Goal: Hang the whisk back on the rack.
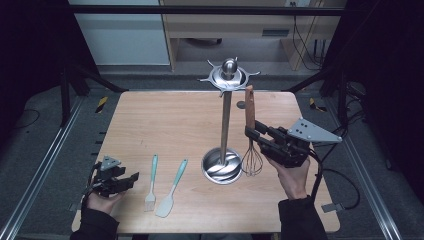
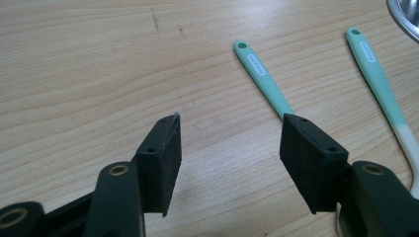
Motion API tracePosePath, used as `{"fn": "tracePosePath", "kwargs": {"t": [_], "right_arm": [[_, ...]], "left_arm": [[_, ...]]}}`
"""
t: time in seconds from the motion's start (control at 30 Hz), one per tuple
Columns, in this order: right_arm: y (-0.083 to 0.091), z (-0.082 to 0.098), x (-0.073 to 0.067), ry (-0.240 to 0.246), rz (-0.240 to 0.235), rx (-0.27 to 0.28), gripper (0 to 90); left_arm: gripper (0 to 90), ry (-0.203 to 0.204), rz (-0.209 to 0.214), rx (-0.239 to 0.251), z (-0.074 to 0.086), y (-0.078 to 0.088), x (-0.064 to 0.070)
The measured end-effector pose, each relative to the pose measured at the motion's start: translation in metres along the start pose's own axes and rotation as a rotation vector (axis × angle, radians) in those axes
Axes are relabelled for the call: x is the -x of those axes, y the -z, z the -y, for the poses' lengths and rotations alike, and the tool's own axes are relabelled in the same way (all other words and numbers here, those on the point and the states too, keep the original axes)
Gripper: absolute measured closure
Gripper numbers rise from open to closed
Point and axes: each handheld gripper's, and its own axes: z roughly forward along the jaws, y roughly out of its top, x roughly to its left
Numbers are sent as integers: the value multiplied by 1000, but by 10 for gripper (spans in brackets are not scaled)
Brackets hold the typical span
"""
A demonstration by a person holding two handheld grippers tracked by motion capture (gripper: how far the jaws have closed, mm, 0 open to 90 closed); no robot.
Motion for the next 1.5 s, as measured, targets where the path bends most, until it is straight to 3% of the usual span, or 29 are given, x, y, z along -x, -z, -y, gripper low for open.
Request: {"fn": "tracePosePath", "kwargs": {"t": [0.4,0.93,1.27,1.5], "right_arm": [[-9,2,1,-16,-11,7,687],[-13,2,3,-12,8,6,674],[-5,-1,2,-2,34,-7,634],[6,-6,-1,3,65,10,674]], "left_arm": [[408,-1,1,1,0,0,0],[407,-4,2,-1,0,0,1],[407,-1,2,-2,0,0,1],[408,3,6,-1,0,0,0]]}}
